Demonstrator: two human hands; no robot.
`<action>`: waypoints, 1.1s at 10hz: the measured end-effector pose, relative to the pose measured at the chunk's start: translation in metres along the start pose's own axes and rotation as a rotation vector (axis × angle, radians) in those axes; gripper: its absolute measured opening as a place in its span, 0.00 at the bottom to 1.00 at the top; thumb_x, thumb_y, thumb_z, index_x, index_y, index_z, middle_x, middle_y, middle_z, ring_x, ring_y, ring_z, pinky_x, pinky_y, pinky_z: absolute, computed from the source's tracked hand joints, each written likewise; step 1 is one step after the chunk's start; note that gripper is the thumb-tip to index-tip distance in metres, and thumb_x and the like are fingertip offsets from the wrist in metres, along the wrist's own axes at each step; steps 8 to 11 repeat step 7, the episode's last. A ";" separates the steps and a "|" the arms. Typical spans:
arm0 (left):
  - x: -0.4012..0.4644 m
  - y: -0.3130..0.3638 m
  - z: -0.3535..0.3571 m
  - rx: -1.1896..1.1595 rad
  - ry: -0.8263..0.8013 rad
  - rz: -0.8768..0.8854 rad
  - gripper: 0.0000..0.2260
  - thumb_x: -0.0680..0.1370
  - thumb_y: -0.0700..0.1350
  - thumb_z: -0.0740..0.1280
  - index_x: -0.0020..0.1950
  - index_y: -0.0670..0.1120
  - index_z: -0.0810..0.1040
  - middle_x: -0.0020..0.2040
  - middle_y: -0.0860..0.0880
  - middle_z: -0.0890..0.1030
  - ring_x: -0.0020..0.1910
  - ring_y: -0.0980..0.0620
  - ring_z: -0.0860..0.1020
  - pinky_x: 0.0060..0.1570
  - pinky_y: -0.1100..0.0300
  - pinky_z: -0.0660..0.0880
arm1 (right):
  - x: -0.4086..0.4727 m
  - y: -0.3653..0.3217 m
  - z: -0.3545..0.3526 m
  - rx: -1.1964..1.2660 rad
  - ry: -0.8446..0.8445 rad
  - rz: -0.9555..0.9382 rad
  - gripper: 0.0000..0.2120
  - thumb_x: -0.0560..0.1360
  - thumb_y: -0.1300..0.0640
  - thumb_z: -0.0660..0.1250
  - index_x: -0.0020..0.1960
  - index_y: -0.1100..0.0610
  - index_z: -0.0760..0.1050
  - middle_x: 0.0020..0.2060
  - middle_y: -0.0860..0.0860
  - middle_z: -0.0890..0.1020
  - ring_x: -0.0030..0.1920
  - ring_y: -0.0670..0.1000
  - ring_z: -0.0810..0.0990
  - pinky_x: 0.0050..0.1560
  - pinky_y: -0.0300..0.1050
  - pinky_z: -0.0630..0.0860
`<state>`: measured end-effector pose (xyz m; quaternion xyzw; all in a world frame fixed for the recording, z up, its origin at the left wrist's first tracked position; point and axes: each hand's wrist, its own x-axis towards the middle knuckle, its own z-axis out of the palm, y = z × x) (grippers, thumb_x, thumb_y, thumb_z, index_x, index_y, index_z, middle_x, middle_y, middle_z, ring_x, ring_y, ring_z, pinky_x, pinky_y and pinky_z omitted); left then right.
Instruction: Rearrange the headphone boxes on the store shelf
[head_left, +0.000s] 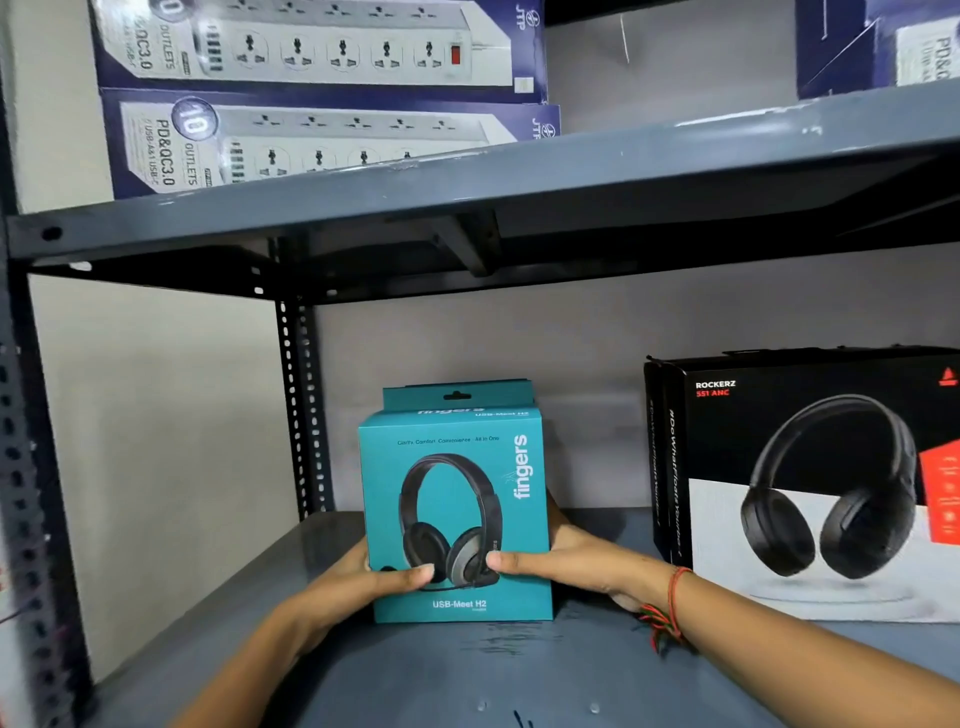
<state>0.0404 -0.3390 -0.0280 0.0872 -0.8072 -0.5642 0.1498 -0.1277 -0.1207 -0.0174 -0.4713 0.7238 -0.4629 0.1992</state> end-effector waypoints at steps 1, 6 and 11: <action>-0.002 0.004 0.004 0.013 -0.028 -0.014 0.43 0.55 0.62 0.84 0.66 0.52 0.76 0.55 0.61 0.88 0.55 0.60 0.86 0.50 0.67 0.81 | -0.006 0.003 0.000 0.011 0.021 -0.001 0.50 0.66 0.38 0.79 0.79 0.41 0.54 0.72 0.42 0.74 0.69 0.43 0.76 0.71 0.45 0.74; -0.014 0.002 0.009 0.044 0.121 0.006 0.50 0.59 0.55 0.86 0.74 0.53 0.62 0.63 0.54 0.80 0.58 0.58 0.81 0.49 0.70 0.80 | -0.029 -0.010 -0.003 0.097 0.167 0.114 0.72 0.61 0.35 0.80 0.81 0.49 0.28 0.83 0.50 0.55 0.81 0.51 0.59 0.79 0.50 0.60; -0.025 0.008 0.019 0.174 0.395 0.092 0.71 0.48 0.70 0.82 0.84 0.55 0.50 0.80 0.49 0.69 0.75 0.47 0.71 0.75 0.47 0.70 | -0.066 -0.023 -0.002 -0.022 0.260 0.055 0.59 0.71 0.36 0.73 0.82 0.48 0.32 0.84 0.48 0.46 0.83 0.51 0.48 0.79 0.51 0.52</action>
